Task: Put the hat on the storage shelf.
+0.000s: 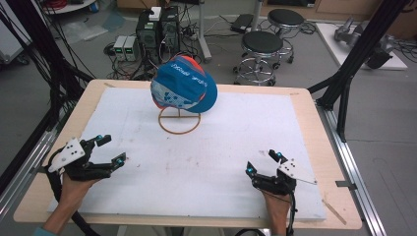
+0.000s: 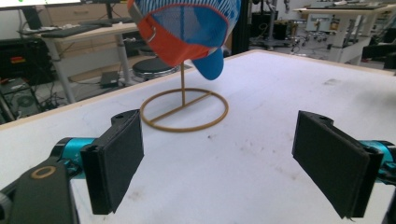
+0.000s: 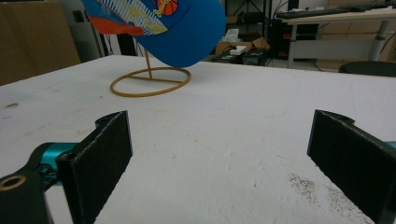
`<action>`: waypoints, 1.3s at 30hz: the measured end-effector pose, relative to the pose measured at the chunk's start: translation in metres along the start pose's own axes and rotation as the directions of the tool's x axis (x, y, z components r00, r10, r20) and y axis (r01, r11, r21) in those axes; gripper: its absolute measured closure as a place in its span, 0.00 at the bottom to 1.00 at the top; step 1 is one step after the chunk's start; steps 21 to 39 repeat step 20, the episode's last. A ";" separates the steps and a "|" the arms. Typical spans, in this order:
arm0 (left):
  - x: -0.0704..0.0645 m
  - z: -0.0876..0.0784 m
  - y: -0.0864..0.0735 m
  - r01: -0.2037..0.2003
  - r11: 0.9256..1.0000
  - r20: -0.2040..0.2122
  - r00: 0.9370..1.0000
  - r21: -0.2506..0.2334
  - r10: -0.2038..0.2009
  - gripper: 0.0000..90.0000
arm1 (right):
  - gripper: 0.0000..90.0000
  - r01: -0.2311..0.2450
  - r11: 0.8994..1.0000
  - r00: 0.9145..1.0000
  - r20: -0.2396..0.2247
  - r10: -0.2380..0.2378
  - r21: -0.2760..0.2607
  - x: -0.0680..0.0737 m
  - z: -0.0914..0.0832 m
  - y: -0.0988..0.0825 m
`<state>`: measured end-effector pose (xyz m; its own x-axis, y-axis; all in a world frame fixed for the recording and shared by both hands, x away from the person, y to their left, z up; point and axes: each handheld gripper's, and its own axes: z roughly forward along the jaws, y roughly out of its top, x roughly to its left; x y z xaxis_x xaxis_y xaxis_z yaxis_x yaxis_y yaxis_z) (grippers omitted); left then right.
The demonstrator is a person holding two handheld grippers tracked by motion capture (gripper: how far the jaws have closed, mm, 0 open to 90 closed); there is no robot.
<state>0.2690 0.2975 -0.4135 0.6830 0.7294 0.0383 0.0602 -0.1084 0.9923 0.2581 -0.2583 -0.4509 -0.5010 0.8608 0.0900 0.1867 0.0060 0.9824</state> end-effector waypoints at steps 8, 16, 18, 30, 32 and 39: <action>0.002 -0.011 -0.030 0.039 0.998 -0.076 0.996 -0.041 -0.042 0.19 | 0.06 -0.006 1.000 1.000 0.000 0.006 -0.001 0.001 0.000 0.000; 0.004 -0.014 -0.040 0.051 0.997 -0.089 0.994 -0.049 -0.055 0.19 | 0.06 -0.007 1.000 1.000 -0.003 0.007 -0.002 0.000 -0.001 0.000; 0.003 -0.014 -0.040 0.051 0.997 -0.090 0.994 -0.050 -0.055 0.19 | 0.06 -0.006 1.000 1.000 -0.004 0.006 -0.002 0.000 -0.001 0.000; 0.003 -0.014 -0.040 0.044 0.998 -0.089 0.995 -0.048 -0.048 0.19 | 0.06 -0.010 1.000 1.000 -0.003 0.010 -0.002 0.000 -0.001 0.000; 0.003 -0.014 -0.040 0.044 0.998 -0.089 0.995 -0.048 -0.048 0.19 | 0.06 -0.010 1.000 1.000 -0.003 0.010 -0.002 0.000 -0.001 0.000; 0.003 -0.014 -0.040 0.044 0.998 -0.089 0.995 -0.048 -0.048 0.19 | 0.06 -0.010 1.000 1.000 -0.003 0.010 -0.002 0.000 -0.001 0.000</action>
